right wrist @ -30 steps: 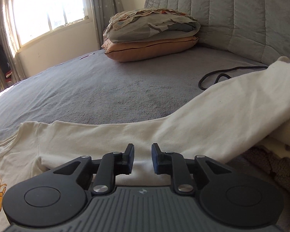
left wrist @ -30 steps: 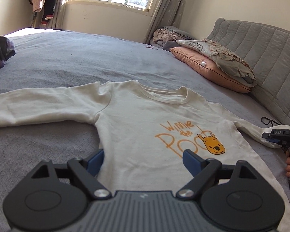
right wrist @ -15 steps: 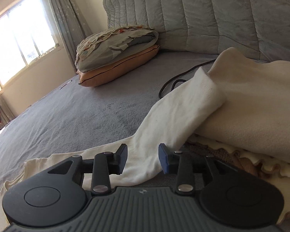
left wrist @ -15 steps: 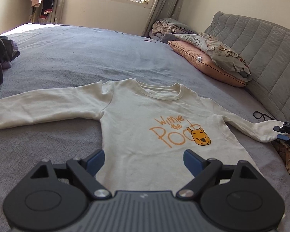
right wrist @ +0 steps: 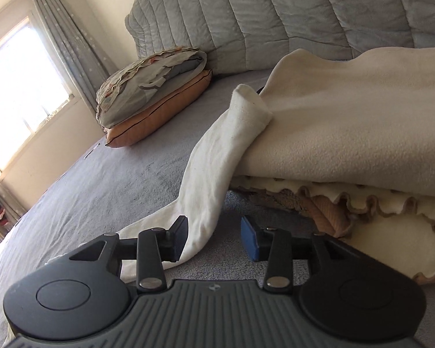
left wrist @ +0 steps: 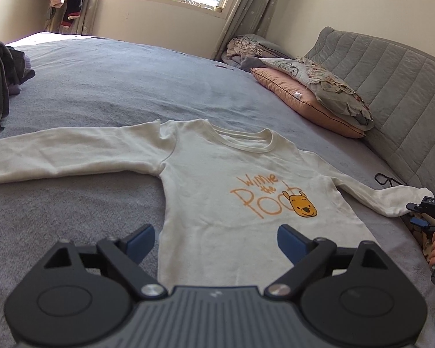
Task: Fold clothes
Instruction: 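Release the shoulder and grasp the other sleeve cuff with the right gripper, then lift the sleeve and carry it across the sweatshirt body with the right gripper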
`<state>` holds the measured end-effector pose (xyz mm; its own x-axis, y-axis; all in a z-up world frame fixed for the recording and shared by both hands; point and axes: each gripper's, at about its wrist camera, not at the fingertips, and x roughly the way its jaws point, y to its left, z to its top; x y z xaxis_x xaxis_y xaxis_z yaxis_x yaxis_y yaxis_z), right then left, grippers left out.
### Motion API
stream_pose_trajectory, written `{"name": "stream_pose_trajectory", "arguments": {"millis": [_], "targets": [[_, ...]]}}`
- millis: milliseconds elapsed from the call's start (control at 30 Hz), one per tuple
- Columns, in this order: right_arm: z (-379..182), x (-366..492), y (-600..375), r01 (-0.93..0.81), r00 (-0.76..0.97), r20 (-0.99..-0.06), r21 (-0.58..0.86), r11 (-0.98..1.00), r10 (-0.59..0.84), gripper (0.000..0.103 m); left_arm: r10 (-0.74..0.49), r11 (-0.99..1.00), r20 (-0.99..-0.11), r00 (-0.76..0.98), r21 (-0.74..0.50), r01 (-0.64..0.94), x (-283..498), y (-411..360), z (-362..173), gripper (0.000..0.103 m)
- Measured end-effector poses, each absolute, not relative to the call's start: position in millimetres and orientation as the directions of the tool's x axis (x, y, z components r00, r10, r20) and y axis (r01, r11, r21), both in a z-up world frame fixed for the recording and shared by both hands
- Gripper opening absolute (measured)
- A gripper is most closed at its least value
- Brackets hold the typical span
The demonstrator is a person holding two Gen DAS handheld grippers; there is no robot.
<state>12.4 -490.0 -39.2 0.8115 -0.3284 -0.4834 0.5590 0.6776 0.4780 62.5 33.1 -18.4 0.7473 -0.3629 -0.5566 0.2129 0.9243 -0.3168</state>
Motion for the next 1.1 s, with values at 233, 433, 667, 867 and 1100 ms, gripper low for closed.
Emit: {"name": "stream_pose_trajectory", "arguments": {"millis": [233,433,667,867,1100], "targets": [[-44.9,34.5,-492.7,0.556,0.812,-0.483,0.466,0.688,-0.329,0.043,-0.351,0.904,-0.542,0.763,-0.410,0.125,88.3,50.2,-26.9,0.092],[-48.4,42.2,-501.9,0.585,0.798,-0.477,0.470,0.661,-0.368,0.039,-0.353,0.906,-0.555,0.753,-0.404,0.127,94.5,49.7,-34.5,0.092],[-30.8,41.3,-493.2,0.557,0.825,-0.409,0.479,0.678,-0.389,0.007,-0.362,0.904,-0.556,0.748,-0.406,0.136,95.6,52.4,-32.7,0.092],[12.8,40.4,-456.5,0.456,0.886,-0.305,0.439,0.774,-0.349,0.006,-0.416,0.882,-0.523,0.744,-0.432,0.189,91.4,60.4,-11.8,0.092],[58.8,33.5,-395.6,0.289,0.954,-0.178,0.347,0.892,-0.240,0.006,-0.555,0.794,-0.450,0.700,-0.538,0.283,82.6,68.8,-0.1,0.092]]}}
